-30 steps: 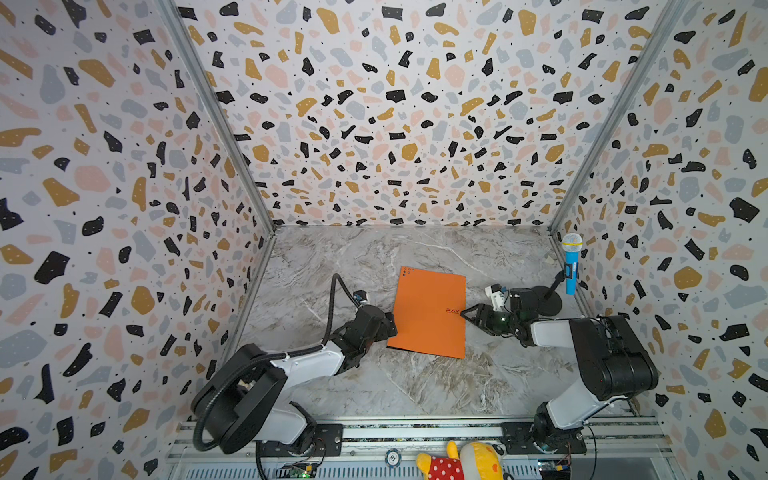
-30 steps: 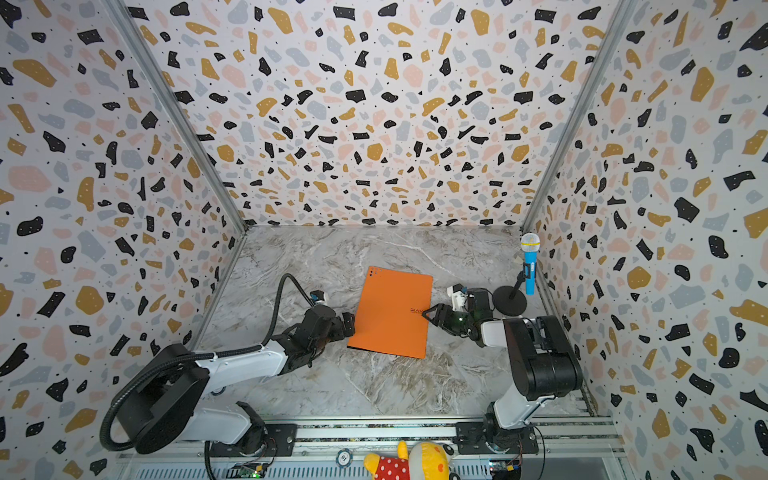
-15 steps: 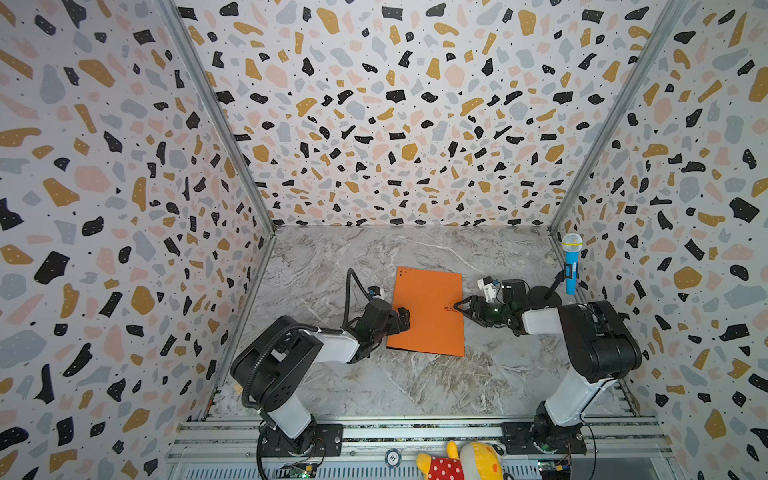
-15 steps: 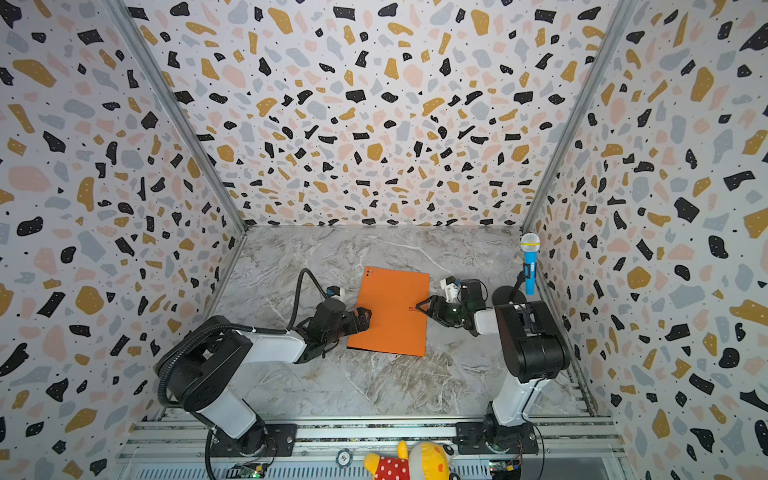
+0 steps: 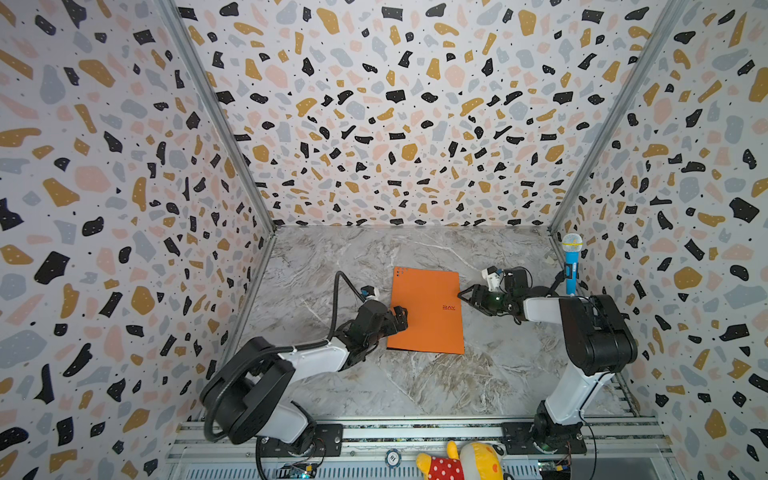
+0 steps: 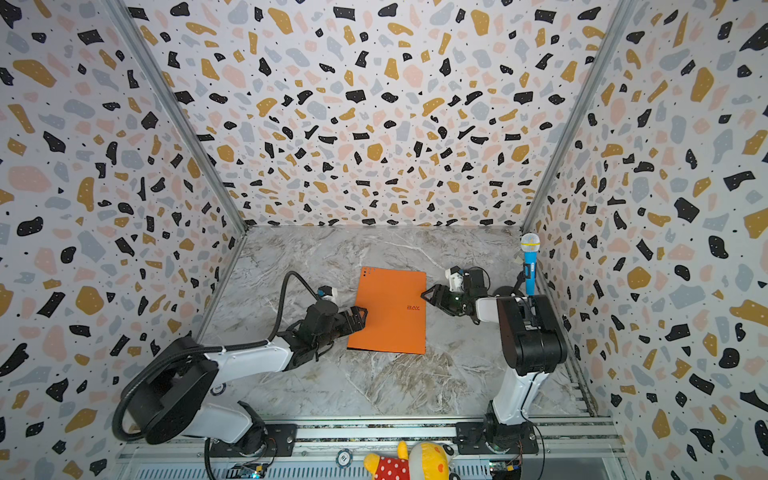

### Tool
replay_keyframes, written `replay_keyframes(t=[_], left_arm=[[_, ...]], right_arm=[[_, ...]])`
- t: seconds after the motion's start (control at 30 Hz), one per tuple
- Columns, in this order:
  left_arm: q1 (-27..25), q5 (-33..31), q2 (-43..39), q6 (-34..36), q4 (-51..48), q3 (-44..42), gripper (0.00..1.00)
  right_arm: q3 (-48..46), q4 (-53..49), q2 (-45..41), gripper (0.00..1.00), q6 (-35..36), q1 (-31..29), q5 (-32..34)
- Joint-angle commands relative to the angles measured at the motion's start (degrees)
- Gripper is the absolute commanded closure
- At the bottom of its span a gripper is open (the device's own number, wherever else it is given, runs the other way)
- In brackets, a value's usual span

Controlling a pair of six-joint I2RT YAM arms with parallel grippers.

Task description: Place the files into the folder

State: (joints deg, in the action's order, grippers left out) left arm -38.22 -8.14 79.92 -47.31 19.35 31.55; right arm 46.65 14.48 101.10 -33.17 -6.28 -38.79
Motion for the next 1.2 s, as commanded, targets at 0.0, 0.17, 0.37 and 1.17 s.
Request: replay_keyframes(t=[0.0, 0.17, 0.37, 1.17], left_arm=[[1.9, -5.6, -4.3, 2.8, -5.3, 0.3, 0.01], [5.3, -7.9, -8.0, 4.3, -8.5, -0.8, 0.01], [8.8, -9.3, -9.8, 6.1, -11.1, -1.2, 0.00], [11.4, -28.2, -21.5, 7.2, -17.7, -5.3, 0.01]], right_arm=[[-0.9, -2.0, -6.9, 0.27, 3.9, 1.9, 2.4], [-3.7, -2.9, -14.6, 0.24, 8.2, 4.8, 7.4], [-11.2, 1.6, -25.1, 0.22, 15.2, 5.7, 23.0], [-39.2, 66.3, -15.3, 0.14, 31.6, 3.7, 41.7]])
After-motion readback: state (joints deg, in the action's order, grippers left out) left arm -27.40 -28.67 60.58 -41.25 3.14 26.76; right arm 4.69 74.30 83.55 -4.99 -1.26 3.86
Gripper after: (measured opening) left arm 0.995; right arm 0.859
